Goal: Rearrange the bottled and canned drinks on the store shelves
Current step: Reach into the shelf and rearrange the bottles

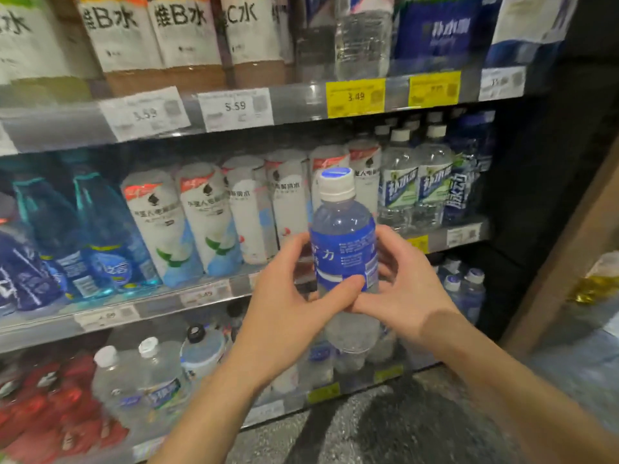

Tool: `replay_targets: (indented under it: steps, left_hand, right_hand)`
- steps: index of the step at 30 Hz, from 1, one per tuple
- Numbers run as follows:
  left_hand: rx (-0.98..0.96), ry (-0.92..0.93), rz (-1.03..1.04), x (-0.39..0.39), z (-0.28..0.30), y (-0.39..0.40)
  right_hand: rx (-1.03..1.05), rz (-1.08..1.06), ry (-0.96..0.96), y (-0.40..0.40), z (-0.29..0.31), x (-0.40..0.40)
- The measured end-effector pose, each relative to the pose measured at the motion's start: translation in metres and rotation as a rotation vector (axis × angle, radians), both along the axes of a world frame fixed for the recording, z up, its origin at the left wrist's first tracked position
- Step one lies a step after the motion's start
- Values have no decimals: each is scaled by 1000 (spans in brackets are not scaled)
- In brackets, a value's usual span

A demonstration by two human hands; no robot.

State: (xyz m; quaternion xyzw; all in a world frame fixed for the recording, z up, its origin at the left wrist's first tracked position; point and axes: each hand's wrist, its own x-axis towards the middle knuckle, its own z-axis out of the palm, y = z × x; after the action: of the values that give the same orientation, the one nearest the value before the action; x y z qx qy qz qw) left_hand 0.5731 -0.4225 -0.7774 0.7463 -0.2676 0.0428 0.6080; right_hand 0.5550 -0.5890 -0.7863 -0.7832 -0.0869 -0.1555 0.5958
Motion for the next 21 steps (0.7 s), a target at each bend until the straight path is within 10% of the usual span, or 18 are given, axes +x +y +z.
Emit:
replay_targets:
  steps: [21]
  left_hand:
    - [76, -104, 232, 33, -49, -96]
  right_hand:
    - [-143, 88, -203, -110, -37, 69]
